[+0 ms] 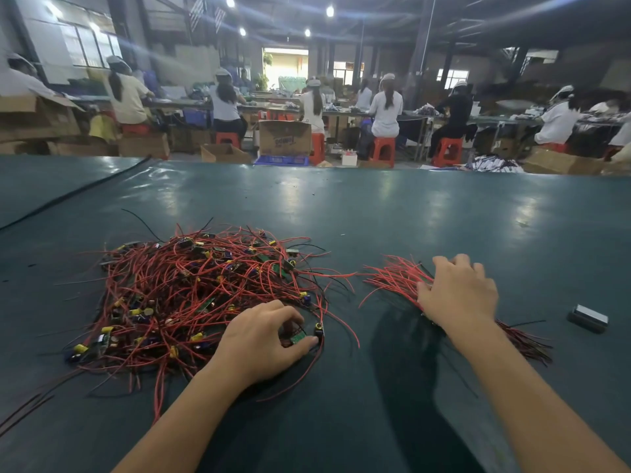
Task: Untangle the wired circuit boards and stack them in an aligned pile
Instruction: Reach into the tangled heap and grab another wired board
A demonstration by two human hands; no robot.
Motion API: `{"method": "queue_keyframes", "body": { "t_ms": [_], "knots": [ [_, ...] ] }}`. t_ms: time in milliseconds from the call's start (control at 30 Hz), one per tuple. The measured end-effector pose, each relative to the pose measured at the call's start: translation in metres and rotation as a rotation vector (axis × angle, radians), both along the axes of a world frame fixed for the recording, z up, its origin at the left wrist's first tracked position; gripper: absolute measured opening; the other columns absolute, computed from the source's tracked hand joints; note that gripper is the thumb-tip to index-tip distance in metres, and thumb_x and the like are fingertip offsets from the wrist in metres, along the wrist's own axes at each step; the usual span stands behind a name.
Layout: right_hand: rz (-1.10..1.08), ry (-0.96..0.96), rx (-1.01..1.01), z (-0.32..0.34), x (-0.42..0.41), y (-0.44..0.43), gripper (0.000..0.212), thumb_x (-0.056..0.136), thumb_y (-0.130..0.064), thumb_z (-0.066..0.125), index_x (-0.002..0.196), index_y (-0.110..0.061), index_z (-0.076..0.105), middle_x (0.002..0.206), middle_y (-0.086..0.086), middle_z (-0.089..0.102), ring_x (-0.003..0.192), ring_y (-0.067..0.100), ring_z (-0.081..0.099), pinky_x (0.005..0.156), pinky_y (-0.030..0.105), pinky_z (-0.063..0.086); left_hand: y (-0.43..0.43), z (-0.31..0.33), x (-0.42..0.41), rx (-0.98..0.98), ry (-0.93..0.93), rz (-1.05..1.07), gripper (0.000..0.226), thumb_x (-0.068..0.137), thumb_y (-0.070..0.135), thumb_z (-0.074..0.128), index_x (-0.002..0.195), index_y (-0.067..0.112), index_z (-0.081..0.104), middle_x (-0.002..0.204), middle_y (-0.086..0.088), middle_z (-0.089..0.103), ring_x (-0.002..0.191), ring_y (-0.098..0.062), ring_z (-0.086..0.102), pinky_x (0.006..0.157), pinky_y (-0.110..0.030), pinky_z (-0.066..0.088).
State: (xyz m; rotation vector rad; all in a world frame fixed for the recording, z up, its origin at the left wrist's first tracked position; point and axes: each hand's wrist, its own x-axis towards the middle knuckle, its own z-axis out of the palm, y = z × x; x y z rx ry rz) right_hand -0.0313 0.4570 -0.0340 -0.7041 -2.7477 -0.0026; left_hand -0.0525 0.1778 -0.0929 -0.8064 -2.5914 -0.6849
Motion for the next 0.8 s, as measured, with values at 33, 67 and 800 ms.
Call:
{"method": "queue_keyframes", "body": {
  "t_ms": [33, 67, 800],
  "knots": [
    [0.030, 0.058, -0.023, 0.001, 0.001, -0.009, 0.042, 0.092, -0.044, 0.058, 0.126, -0.020, 0.056, 0.125, 0.009, 0.053, 0.117, 0.031, 0.050, 0.090, 0.039, 0.043, -0.001, 0.000, -0.002, -0.023, -0.028, -0.012, 0.042, 0.079, 0.066, 0.062, 0.102, 0.031, 0.069, 0.093, 0.017, 0.061, 0.088, -0.005, 0.058, 0.079, -0.023, 0.047],
    [0.078, 0.122, -0.070, 0.001, 0.003, -0.020, 0.046, 0.092, -0.045, 0.058, 0.130, -0.020, 0.055, 0.127, 0.009, 0.054, 0.117, 0.032, 0.051, 0.092, 0.040, 0.043, -0.002, 0.000, -0.003, -0.041, -0.045, -0.026, 0.043, 0.078, 0.067, 0.062, 0.101, 0.031, 0.069, 0.093, 0.018, 0.060, 0.088, -0.004, 0.057, 0.080, -0.023, 0.046],
    [0.511, 0.642, -1.602, -0.024, 0.041, -0.130, 0.010, 0.091, -0.018, 0.068, 0.084, -0.018, 0.076, 0.074, 0.002, 0.075, 0.058, 0.005, 0.064, 0.045, 0.018, 0.047, 0.017, 0.017, 0.015, 0.300, 0.673, -0.136, 0.037, 0.079, 0.022, 0.079, 0.109, 0.023, 0.058, 0.102, 0.005, 0.072, 0.102, -0.010, 0.062, 0.092, -0.033, 0.038]
  ]
}}
